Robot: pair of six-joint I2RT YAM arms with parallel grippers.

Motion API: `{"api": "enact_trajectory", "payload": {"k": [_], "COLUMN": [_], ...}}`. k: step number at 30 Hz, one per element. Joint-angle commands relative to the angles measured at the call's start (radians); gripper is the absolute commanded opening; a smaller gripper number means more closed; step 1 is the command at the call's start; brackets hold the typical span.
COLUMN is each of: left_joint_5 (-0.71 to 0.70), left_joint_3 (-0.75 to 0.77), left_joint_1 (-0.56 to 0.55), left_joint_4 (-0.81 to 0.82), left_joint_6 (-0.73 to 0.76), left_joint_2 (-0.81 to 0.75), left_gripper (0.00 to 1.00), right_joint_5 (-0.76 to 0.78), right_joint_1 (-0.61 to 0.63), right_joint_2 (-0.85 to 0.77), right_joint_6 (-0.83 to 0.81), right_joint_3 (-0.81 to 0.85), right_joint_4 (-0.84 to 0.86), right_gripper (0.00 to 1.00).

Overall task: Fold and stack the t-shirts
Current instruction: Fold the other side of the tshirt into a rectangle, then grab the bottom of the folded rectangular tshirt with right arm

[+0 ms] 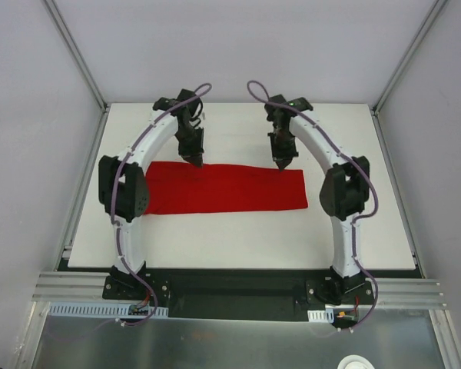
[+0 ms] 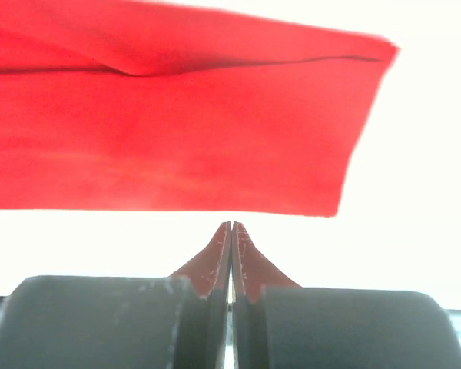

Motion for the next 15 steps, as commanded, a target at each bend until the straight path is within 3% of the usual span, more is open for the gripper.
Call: {"api": "enact_trajectory", "payload": {"k": [1,5,6,11,15], "left_joint_5": [0.094,0.131,0.148,0.165,0.176], "left_joint_3": [0.01,0.008,0.016,0.097,0.163], "left_joint_1": [-0.012,-0.075,-0.089,-0.173,-0.187], "left_joint_4": [0.044,0.064,0.062,0.068,0.084], "left_joint_6": [-0.038,-0.044,-0.041,-0.046,-0.067], "left_joint_2": [-0.142,-0.091,-0.07,0.103,0.176], "left_gripper": [0.14,0.09,0.0,0.0,0.0], "right_joint_5": [0.055,0.073,0.07,0.035,-0.058], "right_joint_1": [-0.041,-0.073,-0.079,-0.128,-0.179], "right_joint_2": [-0.213,-0.259,-0.267,-0.287,-0.264], "right_joint_6": [0.018,-0.003,-0.006,0.0,0.007], "right_joint_3": [-0.017,-0.143,-0.215,-0.399,-0.456], "right_joint_4": [-0.008,0.014,0.026,0.112,0.14], "right_gripper": [0.01,0.01,0.0,0.0,0.01]}}
